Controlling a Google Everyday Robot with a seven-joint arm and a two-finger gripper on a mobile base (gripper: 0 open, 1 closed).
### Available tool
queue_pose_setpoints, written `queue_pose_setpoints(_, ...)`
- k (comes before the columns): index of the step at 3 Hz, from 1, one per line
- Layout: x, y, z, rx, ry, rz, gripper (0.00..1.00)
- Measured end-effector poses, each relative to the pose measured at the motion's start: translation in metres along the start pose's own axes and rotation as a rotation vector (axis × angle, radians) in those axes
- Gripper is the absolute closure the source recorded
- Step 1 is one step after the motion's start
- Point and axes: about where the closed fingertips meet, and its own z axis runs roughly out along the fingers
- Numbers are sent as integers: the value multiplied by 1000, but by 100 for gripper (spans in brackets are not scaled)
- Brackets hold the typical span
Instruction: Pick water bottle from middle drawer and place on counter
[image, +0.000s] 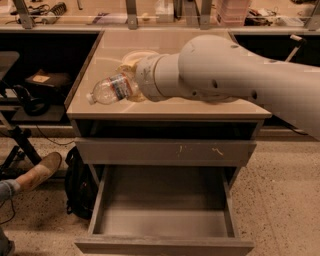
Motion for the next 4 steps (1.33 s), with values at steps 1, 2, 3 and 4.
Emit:
queue_pose_setpoints(1, 46, 6, 16, -89, 12, 23, 100)
queue_pose_setpoints(2, 158, -27, 5, -218, 71, 23, 100)
queue_pose_setpoints(3, 161, -54, -3, -183, 78, 0, 100)
queue_pose_setpoints(4, 158, -26, 21, -200, 35, 34, 100)
